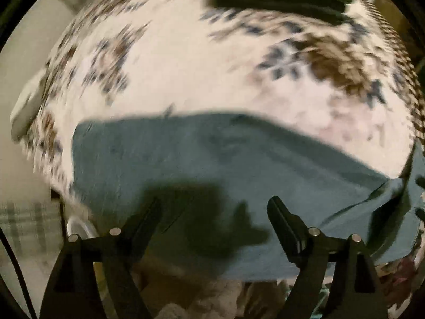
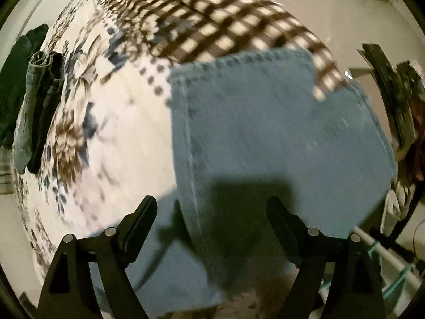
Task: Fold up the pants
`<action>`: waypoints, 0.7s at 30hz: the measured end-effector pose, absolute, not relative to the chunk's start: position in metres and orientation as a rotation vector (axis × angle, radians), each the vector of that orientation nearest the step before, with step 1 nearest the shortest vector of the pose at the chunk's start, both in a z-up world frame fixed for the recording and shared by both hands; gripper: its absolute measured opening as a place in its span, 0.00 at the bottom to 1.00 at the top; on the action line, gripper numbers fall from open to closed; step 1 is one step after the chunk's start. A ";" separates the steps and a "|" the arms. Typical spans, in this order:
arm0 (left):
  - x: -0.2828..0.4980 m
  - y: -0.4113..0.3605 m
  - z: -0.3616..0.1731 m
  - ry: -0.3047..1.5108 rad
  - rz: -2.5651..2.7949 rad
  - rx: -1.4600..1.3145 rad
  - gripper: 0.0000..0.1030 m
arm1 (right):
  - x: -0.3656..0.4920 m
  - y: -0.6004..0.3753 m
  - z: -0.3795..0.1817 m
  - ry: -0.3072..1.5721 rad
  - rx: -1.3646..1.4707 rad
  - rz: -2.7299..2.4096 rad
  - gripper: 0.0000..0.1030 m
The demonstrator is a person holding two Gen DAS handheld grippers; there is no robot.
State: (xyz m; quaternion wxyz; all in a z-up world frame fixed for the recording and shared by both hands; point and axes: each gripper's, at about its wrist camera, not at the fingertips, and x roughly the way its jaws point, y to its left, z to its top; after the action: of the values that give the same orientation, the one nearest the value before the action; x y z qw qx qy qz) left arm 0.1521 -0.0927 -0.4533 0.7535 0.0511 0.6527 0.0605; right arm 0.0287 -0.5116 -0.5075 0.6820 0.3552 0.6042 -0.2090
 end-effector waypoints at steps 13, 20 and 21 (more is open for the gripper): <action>0.195 -0.175 -0.448 1.330 0.004 0.202 0.79 | 0.043 -0.561 -0.531 1.313 0.764 -0.551 0.09; 0.186 -0.208 -0.457 1.360 -0.053 0.217 0.79 | -0.078 -0.611 -0.536 1.253 0.964 -0.716 0.09; 0.184 -0.211 -0.460 1.366 -0.061 0.221 0.79 | -0.092 -0.616 -0.546 1.279 0.986 -0.736 0.09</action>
State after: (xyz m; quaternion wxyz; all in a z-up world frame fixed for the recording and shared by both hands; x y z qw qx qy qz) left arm 0.1841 -0.2113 -0.4601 0.7697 0.1017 0.6296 -0.0280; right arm -0.0916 -0.6162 -0.5457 0.6317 0.4308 0.5587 -0.3214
